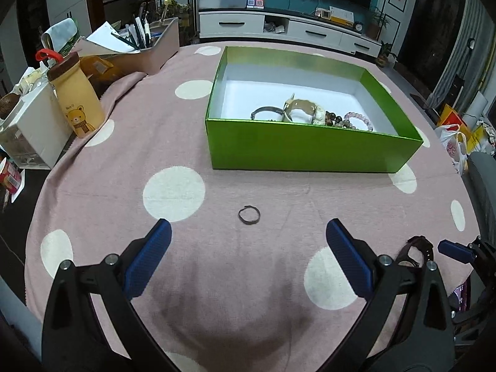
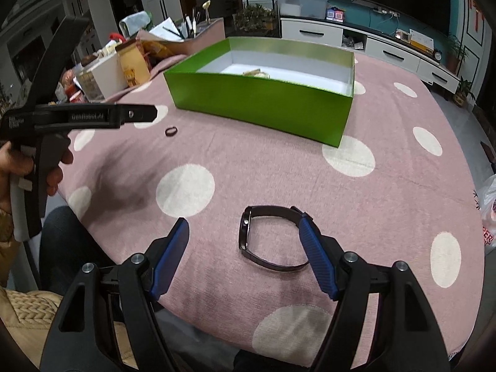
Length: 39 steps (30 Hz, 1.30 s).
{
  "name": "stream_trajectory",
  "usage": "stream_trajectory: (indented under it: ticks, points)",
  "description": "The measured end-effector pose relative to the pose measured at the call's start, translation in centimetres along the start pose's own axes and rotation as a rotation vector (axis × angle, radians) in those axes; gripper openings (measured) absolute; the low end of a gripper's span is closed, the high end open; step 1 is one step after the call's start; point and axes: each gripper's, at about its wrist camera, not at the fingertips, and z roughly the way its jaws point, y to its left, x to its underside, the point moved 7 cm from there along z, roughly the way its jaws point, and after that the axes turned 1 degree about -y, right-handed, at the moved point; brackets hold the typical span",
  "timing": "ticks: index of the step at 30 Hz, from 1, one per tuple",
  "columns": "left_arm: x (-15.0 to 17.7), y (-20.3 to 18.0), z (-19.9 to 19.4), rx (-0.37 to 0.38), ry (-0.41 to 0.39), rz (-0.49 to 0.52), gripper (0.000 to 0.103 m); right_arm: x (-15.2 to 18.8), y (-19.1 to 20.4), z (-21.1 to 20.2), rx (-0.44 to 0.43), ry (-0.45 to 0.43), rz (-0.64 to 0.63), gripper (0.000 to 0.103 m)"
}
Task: Organize jewelry
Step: 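Withdraw both tools from the box toward the dark ring and black watch, then grasp the dark ring with the left tool while the right tool grasps the black watch, then carry the dark ring and black watch over the green box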
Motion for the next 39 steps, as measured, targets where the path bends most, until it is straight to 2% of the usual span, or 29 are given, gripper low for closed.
stream_trajectory:
  ticks: [6, 11, 16, 19, 23, 25, 29, 33, 37, 39]
  points:
    - [0.2, -0.2, 1.1, 0.002, 0.018, 0.018, 0.101, 0.6, -0.1, 1.3, 0.017, 0.029, -0.029, 0.071]
    - [0.5, -0.3, 2.2, 0.018, 0.033, 0.029, 0.1, 0.9, 0.0, 2.6, 0.024, 0.063, -0.055, 0.049]
    - [0.8, 0.2, 3.3, 0.045, 0.056, 0.019, 0.086, 1.1, 0.1, 3.7, 0.038, 0.079, -0.082, 0.019]
    - [1.1, 0.2, 4.0, 0.051, 0.072, 0.029, 0.078, 0.6, -0.1, 3.9, 0.028, 0.062, -0.069, 0.009]
    - [1.4, 0.2, 5.0, 0.052, 0.092, 0.031, 0.073, -0.7, -0.3, 3.5, -0.012, 0.018, -0.024, 0.009]
    - [1.4, 0.1, 5.5, 0.05, 0.097, 0.037, 0.064, -1.6, -0.5, 3.2, -0.021, -0.006, -0.013, 0.009]
    - [1.1, -0.3, 5.9, 0.035, 0.086, 0.064, 0.055, -2.9, -0.7, 2.9, -0.034, -0.043, 0.008, 0.009]
    - [1.0, -0.5, 6.0, 0.011, 0.066, 0.104, 0.039, -3.9, -1.0, 2.5, -0.043, -0.073, 0.027, 0.009]
    - [1.2, -1.3, 5.7, 0.026, 0.052, 0.139, 0.021, -4.4, -1.1, 2.4, -0.048, -0.089, 0.037, 0.009]
    - [1.2, -1.5, 5.7, 0.024, 0.049, 0.143, 0.021, -4.5, -1.0, 2.3, -0.05, -0.095, 0.041, 0.009]
